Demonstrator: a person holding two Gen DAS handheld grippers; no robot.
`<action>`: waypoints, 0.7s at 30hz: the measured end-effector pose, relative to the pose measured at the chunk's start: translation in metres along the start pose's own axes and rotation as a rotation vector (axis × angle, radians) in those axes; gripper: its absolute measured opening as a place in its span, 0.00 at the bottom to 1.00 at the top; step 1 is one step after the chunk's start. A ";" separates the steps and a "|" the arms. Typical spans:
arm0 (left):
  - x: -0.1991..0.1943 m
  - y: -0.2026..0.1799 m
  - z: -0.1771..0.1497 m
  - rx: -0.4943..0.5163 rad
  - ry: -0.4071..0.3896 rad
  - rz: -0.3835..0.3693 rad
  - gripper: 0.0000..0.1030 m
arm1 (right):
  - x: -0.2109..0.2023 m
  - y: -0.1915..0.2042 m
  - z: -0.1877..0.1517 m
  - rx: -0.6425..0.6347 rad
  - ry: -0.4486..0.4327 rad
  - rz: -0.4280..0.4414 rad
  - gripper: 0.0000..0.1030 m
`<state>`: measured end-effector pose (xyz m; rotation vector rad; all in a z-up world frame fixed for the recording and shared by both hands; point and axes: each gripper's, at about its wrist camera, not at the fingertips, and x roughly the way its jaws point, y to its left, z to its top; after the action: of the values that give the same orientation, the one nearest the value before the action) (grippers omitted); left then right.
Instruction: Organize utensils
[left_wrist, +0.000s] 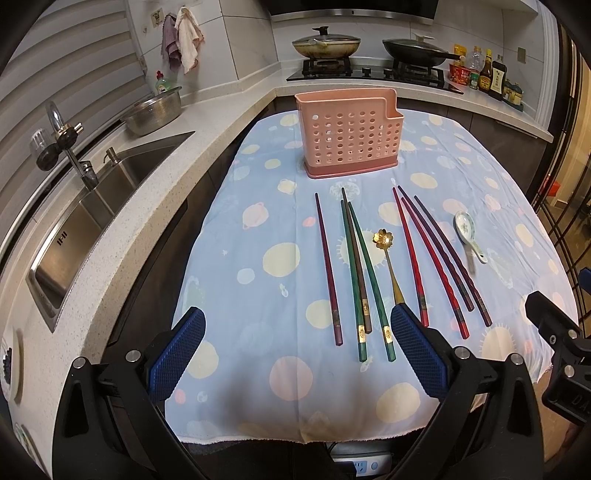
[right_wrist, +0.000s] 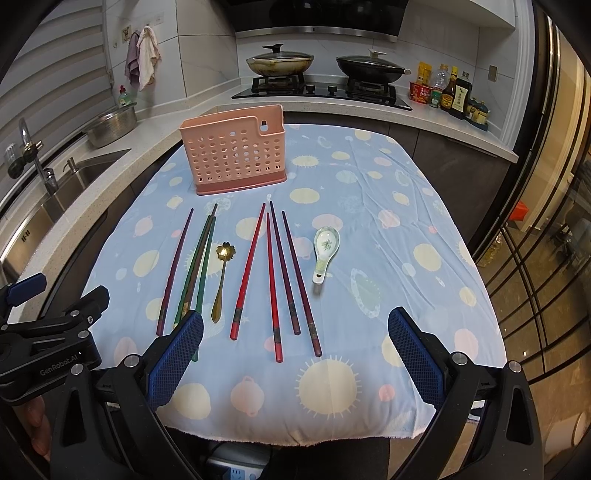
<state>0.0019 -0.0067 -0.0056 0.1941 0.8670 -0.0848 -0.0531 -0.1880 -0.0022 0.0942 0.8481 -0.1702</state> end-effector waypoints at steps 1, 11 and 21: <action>0.000 0.000 0.000 0.000 0.000 0.000 0.93 | 0.000 0.000 0.000 0.000 0.000 0.001 0.93; 0.001 0.000 -0.001 0.000 0.001 -0.001 0.93 | 0.002 0.000 -0.001 0.001 0.001 -0.001 0.93; 0.001 0.000 -0.001 0.001 0.002 -0.001 0.93 | 0.002 0.000 -0.001 0.000 0.001 -0.001 0.93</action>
<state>0.0018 -0.0066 -0.0064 0.1942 0.8691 -0.0860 -0.0525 -0.1883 -0.0041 0.0940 0.8492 -0.1709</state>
